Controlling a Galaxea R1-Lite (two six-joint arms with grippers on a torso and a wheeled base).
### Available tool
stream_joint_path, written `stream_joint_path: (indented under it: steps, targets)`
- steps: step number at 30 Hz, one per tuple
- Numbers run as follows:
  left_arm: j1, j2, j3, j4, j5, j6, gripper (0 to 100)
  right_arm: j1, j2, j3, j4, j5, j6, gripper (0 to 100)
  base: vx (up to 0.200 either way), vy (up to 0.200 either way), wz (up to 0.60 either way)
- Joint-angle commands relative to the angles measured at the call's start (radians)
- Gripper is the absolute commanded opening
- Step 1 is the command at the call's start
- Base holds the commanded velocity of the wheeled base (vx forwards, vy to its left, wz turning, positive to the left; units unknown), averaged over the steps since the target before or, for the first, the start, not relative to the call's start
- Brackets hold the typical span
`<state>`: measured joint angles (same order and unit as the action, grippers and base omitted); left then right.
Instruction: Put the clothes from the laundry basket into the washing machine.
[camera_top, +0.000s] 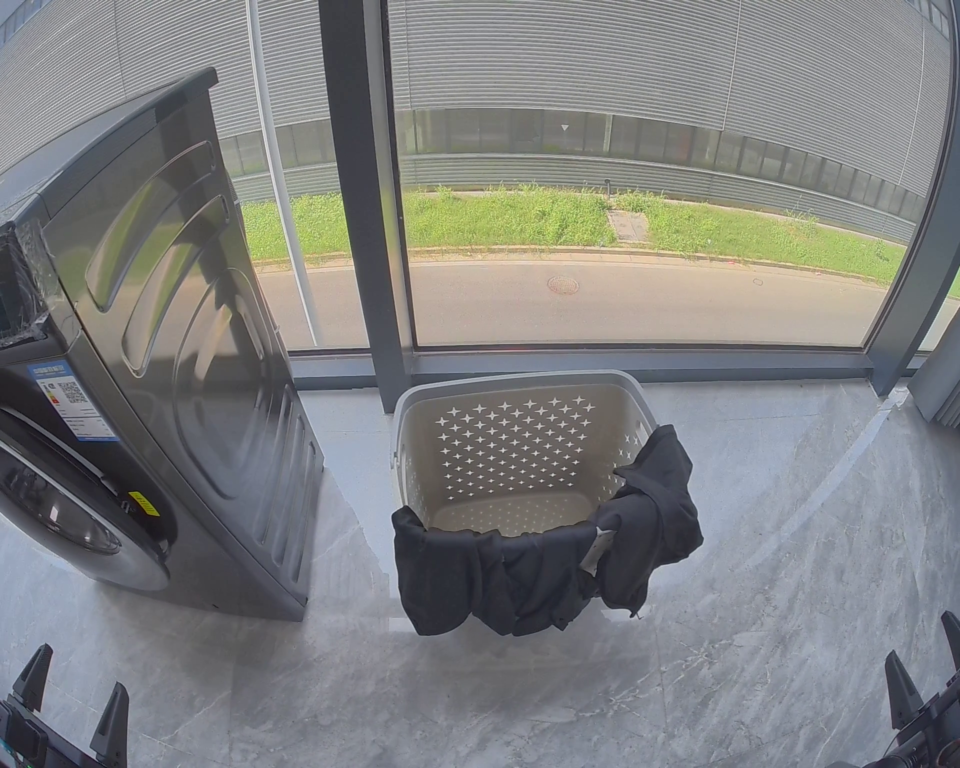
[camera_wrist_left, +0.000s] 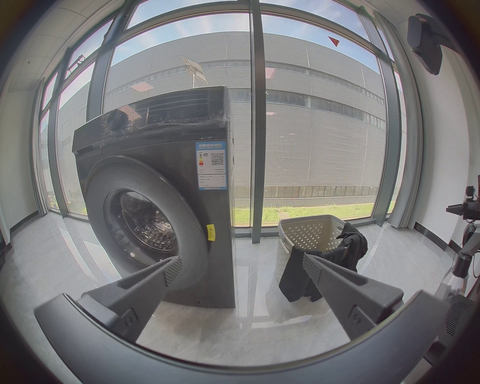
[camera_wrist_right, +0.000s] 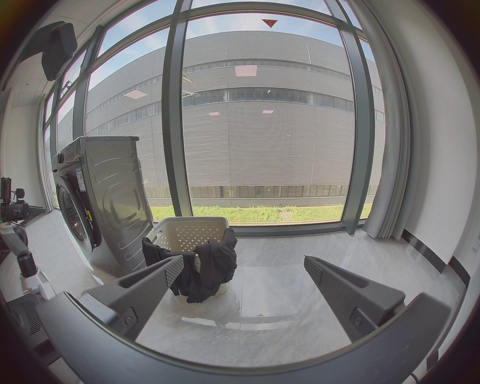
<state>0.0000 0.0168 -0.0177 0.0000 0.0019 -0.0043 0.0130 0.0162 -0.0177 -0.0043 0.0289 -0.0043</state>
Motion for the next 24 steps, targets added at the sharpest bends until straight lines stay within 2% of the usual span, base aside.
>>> stream_joint_path:
  steps: [1, 24]
  targets:
    - [0.0, -0.017, 0.015, 0.0, 0.001, 0.0, 100, 0.001, -0.016, 0.018, 0.0, 0.0, 0.0, 100, 0.0, 0.2, 0.0]
    - [0.0, -0.017, 0.015, 0.0, 0.001, 0.0, 100, 0.001, -0.016, 0.018, 0.0, 0.002, 0.0, 100, 0.0, 0.2, 0.0]
